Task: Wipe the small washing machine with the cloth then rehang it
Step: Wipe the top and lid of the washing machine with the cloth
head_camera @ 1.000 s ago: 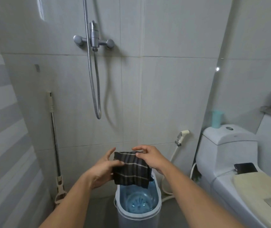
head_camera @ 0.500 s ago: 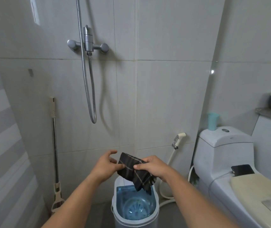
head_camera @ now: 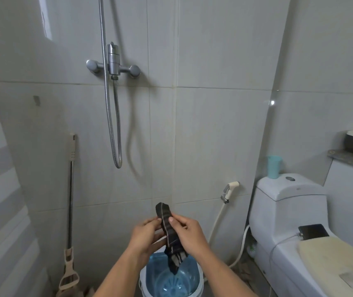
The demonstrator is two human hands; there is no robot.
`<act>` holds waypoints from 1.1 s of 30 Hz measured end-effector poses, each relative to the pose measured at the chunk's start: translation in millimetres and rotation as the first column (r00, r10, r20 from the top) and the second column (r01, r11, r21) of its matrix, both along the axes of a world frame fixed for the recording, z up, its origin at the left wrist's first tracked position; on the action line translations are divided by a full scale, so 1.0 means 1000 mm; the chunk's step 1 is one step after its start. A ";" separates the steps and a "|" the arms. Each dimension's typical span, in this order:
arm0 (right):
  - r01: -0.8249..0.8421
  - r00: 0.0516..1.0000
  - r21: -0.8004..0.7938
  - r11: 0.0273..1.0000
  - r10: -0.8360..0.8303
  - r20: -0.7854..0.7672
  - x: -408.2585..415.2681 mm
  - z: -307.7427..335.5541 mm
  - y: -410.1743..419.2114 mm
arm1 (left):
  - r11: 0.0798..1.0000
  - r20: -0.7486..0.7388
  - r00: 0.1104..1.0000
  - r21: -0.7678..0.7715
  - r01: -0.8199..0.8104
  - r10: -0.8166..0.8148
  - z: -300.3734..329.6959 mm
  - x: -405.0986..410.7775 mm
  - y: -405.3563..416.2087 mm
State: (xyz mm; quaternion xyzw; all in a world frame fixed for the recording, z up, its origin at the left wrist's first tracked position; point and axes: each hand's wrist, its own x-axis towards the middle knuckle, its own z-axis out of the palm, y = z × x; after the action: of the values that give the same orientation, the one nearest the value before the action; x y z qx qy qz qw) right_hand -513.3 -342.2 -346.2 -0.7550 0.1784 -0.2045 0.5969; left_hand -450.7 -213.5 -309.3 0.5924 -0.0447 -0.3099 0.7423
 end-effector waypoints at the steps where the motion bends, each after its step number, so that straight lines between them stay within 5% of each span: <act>1: 0.036 0.999 -0.052 0.998 -0.037 -0.011 0.002 -0.002 0.003 | 1.000 -0.010 1.000 -0.017 0.009 -0.009 0.002 -0.004 -0.001; 12: 0.010 0.999 0.034 0.999 -0.009 -0.046 0.005 -0.008 0.013 | 0.994 -0.066 0.996 0.089 0.060 -0.054 0.010 -0.005 0.002; 18: 0.055 0.998 0.123 0.991 -0.051 -0.038 -0.004 -0.007 0.018 | 0.881 0.171 0.957 0.455 0.132 -0.232 0.026 -0.010 0.009; 23: 0.082 0.997 0.275 0.958 -0.075 -0.035 -0.008 -0.015 0.018 | 0.858 0.258 0.925 0.499 0.118 -0.278 0.031 -0.016 0.012; 27: 0.089 0.996 0.525 0.847 -0.080 -0.039 -0.014 -0.019 0.017 | 0.862 0.321 0.909 0.500 0.076 -0.266 0.021 -0.012 0.017; 33: 0.099 0.994 0.848 0.521 -0.089 -0.061 -0.011 -0.052 0.006 | 0.832 0.336 0.920 0.554 -0.019 -0.202 -0.013 0.005 0.031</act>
State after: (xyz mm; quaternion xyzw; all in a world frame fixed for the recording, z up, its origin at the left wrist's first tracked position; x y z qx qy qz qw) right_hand -524.0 -336.2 -397.7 -0.3596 0.2986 -0.1198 0.8759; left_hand -445.7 -183.0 -322.2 0.8252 -0.1265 -0.2244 0.5028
